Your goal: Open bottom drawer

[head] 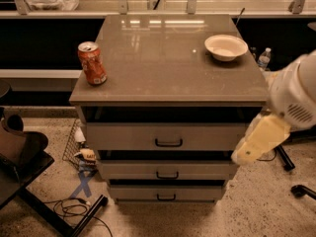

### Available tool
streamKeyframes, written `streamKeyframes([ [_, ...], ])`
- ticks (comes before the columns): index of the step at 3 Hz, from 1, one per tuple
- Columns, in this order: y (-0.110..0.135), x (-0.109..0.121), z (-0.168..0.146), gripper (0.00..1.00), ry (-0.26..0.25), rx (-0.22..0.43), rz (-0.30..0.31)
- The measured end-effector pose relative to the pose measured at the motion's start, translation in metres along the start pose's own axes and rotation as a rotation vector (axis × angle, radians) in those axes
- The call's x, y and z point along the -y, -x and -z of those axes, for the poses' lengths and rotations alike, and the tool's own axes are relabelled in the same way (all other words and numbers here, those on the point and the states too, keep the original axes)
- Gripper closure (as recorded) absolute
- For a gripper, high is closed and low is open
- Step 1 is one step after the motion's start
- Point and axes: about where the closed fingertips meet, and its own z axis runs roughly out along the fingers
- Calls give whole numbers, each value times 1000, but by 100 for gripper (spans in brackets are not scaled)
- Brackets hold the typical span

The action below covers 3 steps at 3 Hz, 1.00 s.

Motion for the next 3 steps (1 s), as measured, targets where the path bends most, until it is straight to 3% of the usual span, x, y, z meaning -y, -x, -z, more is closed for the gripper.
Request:
streamKeyframes([
  [1, -20, -27, -88, 0, 35, 37, -146],
  [3, -5, -4, -180, 0, -35, 184, -259],
])
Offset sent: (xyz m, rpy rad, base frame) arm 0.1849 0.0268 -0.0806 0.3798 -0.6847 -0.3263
